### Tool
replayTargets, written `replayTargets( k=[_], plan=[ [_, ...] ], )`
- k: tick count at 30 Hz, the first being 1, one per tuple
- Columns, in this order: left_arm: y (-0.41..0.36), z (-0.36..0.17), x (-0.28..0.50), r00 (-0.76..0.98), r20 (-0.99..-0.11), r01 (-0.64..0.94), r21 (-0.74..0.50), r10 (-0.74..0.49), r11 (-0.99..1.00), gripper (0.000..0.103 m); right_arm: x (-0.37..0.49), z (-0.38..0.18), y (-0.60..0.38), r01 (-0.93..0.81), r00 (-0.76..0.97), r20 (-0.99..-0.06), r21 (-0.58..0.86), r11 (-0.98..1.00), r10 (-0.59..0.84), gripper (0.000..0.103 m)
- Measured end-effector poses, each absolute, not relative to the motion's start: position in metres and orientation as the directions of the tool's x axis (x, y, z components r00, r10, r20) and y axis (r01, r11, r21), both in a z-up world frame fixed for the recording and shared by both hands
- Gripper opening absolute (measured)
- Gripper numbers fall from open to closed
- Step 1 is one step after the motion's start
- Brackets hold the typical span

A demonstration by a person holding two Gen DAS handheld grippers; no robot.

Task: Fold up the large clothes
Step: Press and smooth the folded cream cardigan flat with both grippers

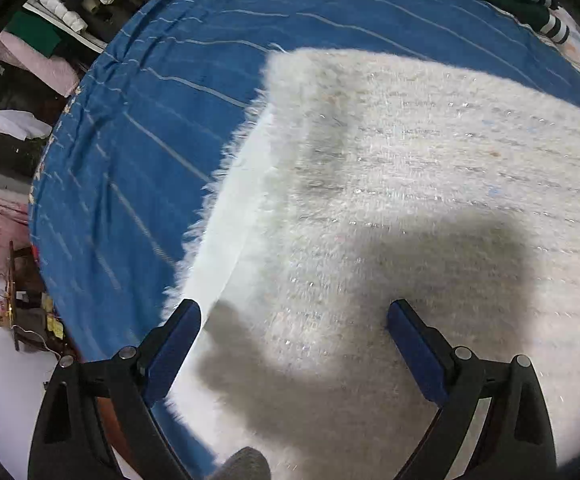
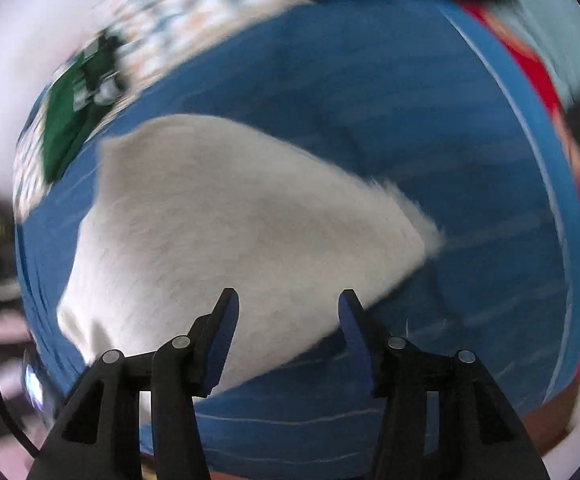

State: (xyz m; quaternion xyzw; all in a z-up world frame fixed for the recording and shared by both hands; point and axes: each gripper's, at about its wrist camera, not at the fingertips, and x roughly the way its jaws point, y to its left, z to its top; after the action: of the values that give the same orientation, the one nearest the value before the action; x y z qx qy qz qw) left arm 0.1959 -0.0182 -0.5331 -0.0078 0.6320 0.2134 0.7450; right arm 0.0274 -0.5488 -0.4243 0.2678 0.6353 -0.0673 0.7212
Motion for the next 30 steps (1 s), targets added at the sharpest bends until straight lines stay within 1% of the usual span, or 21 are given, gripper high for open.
replayTargets(
  k=[1,3,6,7,8,9,10,11,12,13,14,15,17,18,20,22,24,26,28,30],
  plan=[
    [-0.015,-0.537,0.198,0.120,-0.942,-0.339,0.257,0.312,0.905,0.103,0.038,-0.417,-0.537,0.372,0.171,-0.956,0.287,0.883,0.239,0.054],
    [-0.007,-0.539,0.202,0.151,-0.947,-0.359,0.213,0.282,0.909,0.103,0.065,-0.411,-0.510,0.239,0.135,-0.964,0.258,0.936,0.231,0.054],
    [0.003,-0.542,0.204,0.199,-0.955,-0.360,0.137,0.219,0.923,0.103,0.103,-0.416,-0.471,0.111,0.093,-0.951,0.305,0.946,0.295,0.053],
    [0.009,-0.543,0.205,0.203,-0.961,-0.373,0.100,0.186,0.923,0.103,0.118,-0.421,-0.453,0.067,0.080,-0.945,0.322,0.944,0.316,0.051],
    [0.012,-0.543,0.205,0.199,-0.966,-0.383,0.079,0.166,0.920,0.103,0.136,-0.436,-0.436,0.026,0.056,-0.954,0.297,0.954,0.295,0.042],
    [0.016,-0.543,0.206,0.189,-0.971,-0.395,0.059,0.144,0.917,0.103,0.139,-0.444,-0.429,0.000,0.035,-0.961,0.273,0.962,0.273,0.039],
    [0.016,-0.543,0.207,0.183,-0.973,-0.396,0.056,0.138,0.917,0.103,0.147,-0.458,-0.417,-0.030,-0.004,-0.969,0.249,0.968,0.249,0.039],
    [0.016,-0.541,0.209,0.174,-0.975,-0.393,0.062,0.140,0.918,0.103,0.158,-0.479,-0.405,-0.047,-0.056,-0.980,0.194,0.980,0.191,0.039],
    [0.015,-0.539,0.210,0.166,-0.975,-0.393,0.070,0.146,0.917,0.103,0.168,-0.499,-0.399,-0.051,-0.089,-0.983,0.164,0.985,0.160,0.039],
    [0.012,-0.533,0.212,0.155,-0.974,-0.394,0.092,0.165,0.914,0.103,0.173,-0.510,-0.400,-0.041,-0.086,-0.985,0.157,0.987,0.153,0.039],
    [0.008,-0.528,0.214,0.146,-0.971,-0.392,0.118,0.188,0.912,0.103,0.179,-0.514,-0.398,-0.027,-0.071,-0.986,0.150,0.988,0.148,0.039],
    [0.002,-0.520,0.216,0.139,-0.966,-0.384,0.152,0.219,0.911,0.103,0.185,-0.513,-0.394,-0.036,-0.061,-0.992,0.116,0.993,0.113,0.039],
    [-0.017,-0.501,0.222,0.149,-0.960,-0.358,0.172,0.238,0.918,0.103,0.188,-0.509,-0.385,-0.065,-0.085,-0.994,0.069,0.996,0.063,0.039],
    [-0.026,-0.493,0.225,0.158,-0.960,-0.352,0.166,0.233,0.921,0.103,0.189,-0.505,-0.388,-0.055,-0.110,-0.991,0.078,0.995,0.071,0.039],
    [-0.054,-0.475,0.232,0.200,-0.960,-0.340,0.118,0.194,0.933,0.103,0.197,-0.493,-0.394,-0.011,-0.144,-0.980,0.138,0.990,0.135,0.039],
    [-0.085,-0.466,0.246,0.231,-0.962,-0.308,0.072,0.148,0.949,0.103,0.193,-0.470,-0.422,0.067,-0.128,-0.960,0.242,0.968,0.249,0.040],
    [-0.109,-0.474,0.261,0.226,-0.964,-0.275,0.071,0.137,0.959,0.103,0.188,-0.452,-0.449,0.117,-0.079,-0.961,0.255,0.960,0.265,0.040],
    [-0.126,-0.489,0.276,0.210,-0.967,-0.244,0.090,0.143,0.965,0.103,0.188,-0.446,-0.474,0.151,-0.021,-0.973,0.224,0.963,0.229,0.040],
    [-0.145,-0.518,0.295,0.163,-0.970,-0.193,0.148,0.181,0.970,0.103,0.198,-0.458,-0.490,0.172,-0.006,-0.981,0.191,0.966,0.195,0.038],
    [-0.153,-0.531,0.300,0.176,-0.963,-0.185,0.173,0.206,0.967,0.103,0.206,-0.488,-0.499,0.193,-0.037,-0.974,0.213,0.958,0.224,0.037]
  ],
)
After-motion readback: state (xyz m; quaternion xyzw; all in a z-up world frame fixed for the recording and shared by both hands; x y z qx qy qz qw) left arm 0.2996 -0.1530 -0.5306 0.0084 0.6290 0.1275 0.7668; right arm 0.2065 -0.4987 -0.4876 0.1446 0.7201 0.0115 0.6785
